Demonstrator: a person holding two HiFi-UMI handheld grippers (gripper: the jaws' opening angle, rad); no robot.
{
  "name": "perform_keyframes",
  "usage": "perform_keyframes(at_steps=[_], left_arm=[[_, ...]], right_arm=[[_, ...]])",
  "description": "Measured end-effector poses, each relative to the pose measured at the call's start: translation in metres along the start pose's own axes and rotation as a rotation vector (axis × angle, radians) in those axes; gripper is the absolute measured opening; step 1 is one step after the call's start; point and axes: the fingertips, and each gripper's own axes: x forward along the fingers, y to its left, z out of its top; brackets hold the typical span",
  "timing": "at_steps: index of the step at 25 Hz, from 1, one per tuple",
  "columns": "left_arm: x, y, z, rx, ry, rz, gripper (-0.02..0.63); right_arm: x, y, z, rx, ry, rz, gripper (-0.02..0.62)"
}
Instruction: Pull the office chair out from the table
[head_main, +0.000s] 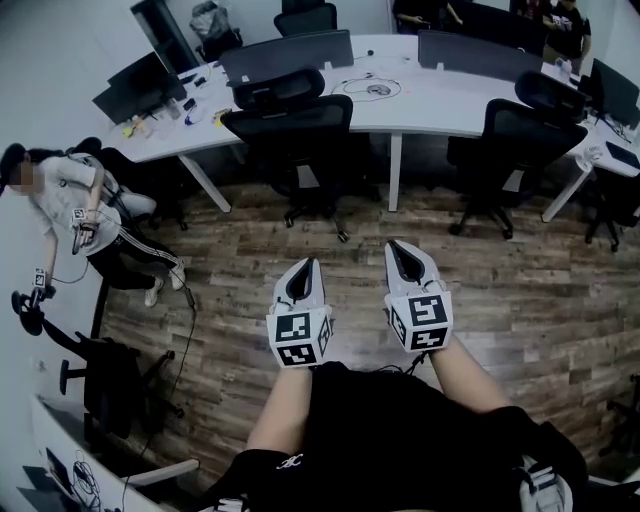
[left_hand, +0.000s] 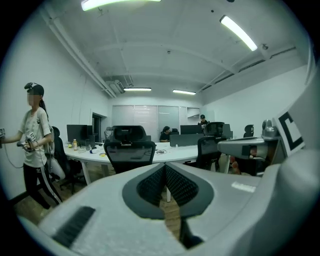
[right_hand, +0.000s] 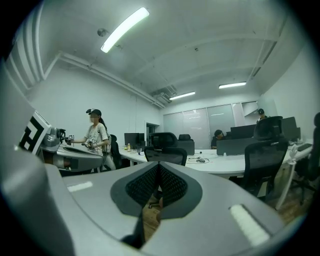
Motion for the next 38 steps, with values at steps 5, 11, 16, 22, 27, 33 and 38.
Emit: perform_keyframes(at_steps=[5, 11, 16, 22, 27, 33, 38], left_arm=[[0.024, 0.017, 0.004, -0.002, -0.006, 0.035, 0.009], [0.071, 0.038, 0.008, 0.011, -0.007, 0.028, 0.009], [0.124, 0.07, 0.014, -0.005, -0.014, 0.021, 0.009], [0.192, 0.129, 0.03, -0.008, -0.007, 0.013, 0.009], [0.241, 0.177, 0.045, -0.015, 0.002, 0.013, 0.009], [0.284, 0.228, 0.056, 0.009, 0.009, 0.0, 0.009], [0.323, 0.278, 0.051, 0.12, 0.081, 0.031, 0.009]], right_arm=[[0.026, -0.007, -0.003, 0.001, -0.001, 0.023, 0.01], [0.079, -0.015, -0.002, -0.02, 0.0, 0.028, 0.011], [0.138, -0.025, 0.0, -0.042, 0.004, 0.026, 0.011], [0.223, -0.025, 0.014, -0.019, -0.008, 0.067, 0.011], [0.287, -0.025, 0.021, -0.028, 0.011, 0.072, 0.011], [0.356, -0.022, 0.026, -0.045, 0.032, 0.064, 0.011], [0.413, -0.028, 0.027, 0.008, 0.075, 0.078, 0.022]])
